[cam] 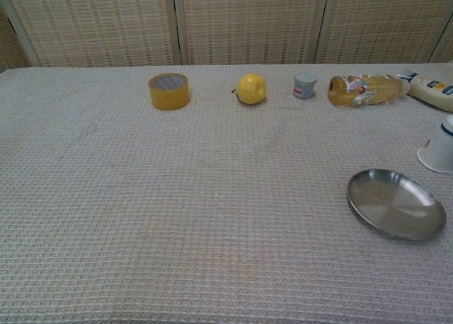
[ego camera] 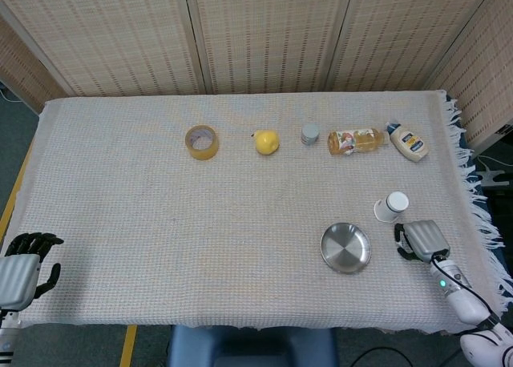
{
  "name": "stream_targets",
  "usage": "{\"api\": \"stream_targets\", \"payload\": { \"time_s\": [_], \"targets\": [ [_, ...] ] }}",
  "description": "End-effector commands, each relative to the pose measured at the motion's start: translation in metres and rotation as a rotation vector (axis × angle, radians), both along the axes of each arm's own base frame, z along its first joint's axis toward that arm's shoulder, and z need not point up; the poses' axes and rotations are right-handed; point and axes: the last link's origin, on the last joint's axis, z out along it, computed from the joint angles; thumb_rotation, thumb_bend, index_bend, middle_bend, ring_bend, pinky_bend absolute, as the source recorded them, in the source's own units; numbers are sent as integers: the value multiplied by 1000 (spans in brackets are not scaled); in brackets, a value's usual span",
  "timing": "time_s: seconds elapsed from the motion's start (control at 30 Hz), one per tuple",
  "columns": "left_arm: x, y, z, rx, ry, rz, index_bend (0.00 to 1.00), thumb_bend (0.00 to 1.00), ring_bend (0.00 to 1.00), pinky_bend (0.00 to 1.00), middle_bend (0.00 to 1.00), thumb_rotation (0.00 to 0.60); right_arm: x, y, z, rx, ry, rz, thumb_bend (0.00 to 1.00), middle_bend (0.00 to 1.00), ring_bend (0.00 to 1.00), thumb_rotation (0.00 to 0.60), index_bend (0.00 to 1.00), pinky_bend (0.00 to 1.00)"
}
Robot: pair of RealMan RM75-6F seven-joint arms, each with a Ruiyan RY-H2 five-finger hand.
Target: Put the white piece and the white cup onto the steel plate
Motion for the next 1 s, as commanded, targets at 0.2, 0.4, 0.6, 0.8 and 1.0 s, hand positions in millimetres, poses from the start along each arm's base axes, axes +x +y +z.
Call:
{"api": "stream_targets", "payload": {
  "time_s": [0.2,0.4,0.6,0.8,1.0],
  "targets": [
    [0,0,-1,-4,3,3,294,461,151,148,223,600,3,1,2,-21,-7,7,228,815,751,600,626,1000],
    [-1,0,-1,-4,3,8,294,460,151,147,223,600,26,1,4,-38,-71,81,228,815,751,600,630,1000],
    [0,0,-2,-8,4,8,294,460,151,148,223,600,65,0,4,-16,-147,183,228,815,751,600,630,1000],
    [-1,0,-1,-9,3,10,294,460,151,147,223,600,86,-1,-6,31,-148,227,228,815,751,600,628,1000],
    [-1,0,0,-7,1,12,294,460,151,148,223,600,88,-1,-18,71,-158,228,214,815,721,600,538,1000]
  ]
}}
